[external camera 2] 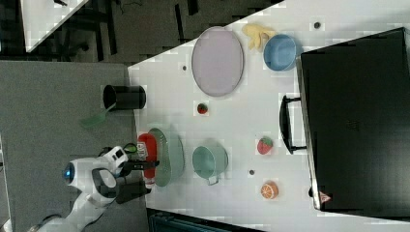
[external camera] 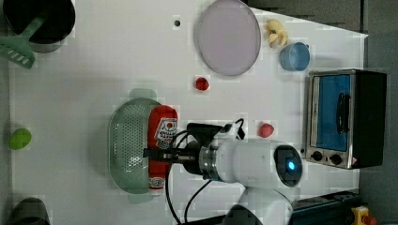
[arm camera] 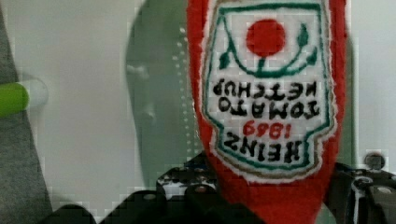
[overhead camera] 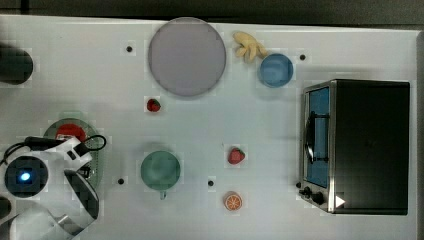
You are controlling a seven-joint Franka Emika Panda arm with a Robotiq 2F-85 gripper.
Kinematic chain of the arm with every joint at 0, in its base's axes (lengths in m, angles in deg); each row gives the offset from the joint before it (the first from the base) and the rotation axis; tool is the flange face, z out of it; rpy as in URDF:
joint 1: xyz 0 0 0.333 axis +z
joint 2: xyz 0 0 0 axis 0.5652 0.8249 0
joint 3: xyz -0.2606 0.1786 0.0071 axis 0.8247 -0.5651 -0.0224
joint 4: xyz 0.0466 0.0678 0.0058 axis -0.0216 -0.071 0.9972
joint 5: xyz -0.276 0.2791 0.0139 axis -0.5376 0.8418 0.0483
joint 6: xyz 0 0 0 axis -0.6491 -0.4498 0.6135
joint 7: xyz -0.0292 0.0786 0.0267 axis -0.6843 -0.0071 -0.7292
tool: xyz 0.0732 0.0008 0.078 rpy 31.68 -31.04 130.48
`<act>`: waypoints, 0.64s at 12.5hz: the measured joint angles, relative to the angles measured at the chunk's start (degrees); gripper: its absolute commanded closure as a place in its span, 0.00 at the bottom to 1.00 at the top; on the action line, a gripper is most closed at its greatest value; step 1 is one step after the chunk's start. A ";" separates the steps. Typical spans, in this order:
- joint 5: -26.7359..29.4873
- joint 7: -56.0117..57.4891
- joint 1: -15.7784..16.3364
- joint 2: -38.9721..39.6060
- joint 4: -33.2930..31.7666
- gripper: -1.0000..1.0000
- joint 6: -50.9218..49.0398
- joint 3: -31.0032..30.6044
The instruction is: Pick Ketchup from the table and place it in strainer.
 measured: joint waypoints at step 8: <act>-4.33 -2.11 -0.49 1.75 -0.67 0.00 2.35 1.43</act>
